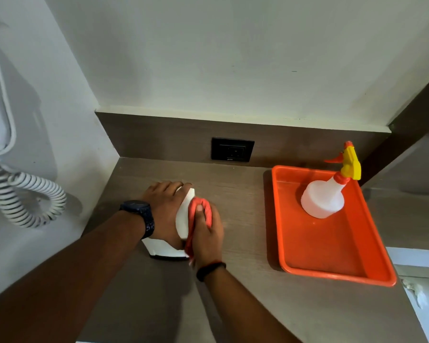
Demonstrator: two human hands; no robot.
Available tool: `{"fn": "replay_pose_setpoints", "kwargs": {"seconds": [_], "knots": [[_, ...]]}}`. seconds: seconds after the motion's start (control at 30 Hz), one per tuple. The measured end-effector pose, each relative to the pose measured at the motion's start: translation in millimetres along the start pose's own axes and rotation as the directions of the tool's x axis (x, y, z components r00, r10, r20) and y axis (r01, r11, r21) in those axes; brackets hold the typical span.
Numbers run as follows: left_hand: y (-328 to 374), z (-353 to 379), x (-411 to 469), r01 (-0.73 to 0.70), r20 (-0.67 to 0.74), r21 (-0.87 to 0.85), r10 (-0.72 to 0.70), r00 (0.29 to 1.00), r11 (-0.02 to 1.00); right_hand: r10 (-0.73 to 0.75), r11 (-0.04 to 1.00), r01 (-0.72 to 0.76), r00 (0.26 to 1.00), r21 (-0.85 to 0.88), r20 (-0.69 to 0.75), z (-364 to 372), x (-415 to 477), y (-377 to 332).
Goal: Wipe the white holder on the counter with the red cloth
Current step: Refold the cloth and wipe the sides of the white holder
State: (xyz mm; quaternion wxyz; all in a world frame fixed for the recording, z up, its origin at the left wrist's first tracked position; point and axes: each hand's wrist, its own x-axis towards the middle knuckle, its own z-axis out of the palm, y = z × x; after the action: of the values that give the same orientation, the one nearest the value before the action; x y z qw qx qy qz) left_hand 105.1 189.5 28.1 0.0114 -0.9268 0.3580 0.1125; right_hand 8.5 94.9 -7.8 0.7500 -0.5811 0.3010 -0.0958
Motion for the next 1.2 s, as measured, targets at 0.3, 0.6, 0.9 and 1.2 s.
{"fn": "replay_pose_setpoints", "kwargs": {"seconds": [0.3, 0.6, 0.9, 1.2], "knots": [[1, -1, 0, 0.005, 0.001, 0.015, -0.005, 1.0, 1.0, 0.181, 0.982, -0.181, 0.983, 0.054, 0.002, 0, 2, 9], [-1, 1, 2, 0.005, 0.0, 0.017, -0.005, 1.0, 1.0, 0.046, 0.994, -0.049, 0.998, -0.101, -0.04, 7, 24, -3], [-2, -1, 2, -0.006, 0.029, -0.002, 0.006, 1.0, 1.0, -0.037, 0.997, 0.036, 0.999, -0.062, -0.011, 7, -3, -6], [1, -7, 0, 0.008, 0.079, -0.017, -0.006, 0.997, 1.0, 0.15, 0.981, -0.154, 0.988, -0.119, -0.041, -1, -5, 7]]}}
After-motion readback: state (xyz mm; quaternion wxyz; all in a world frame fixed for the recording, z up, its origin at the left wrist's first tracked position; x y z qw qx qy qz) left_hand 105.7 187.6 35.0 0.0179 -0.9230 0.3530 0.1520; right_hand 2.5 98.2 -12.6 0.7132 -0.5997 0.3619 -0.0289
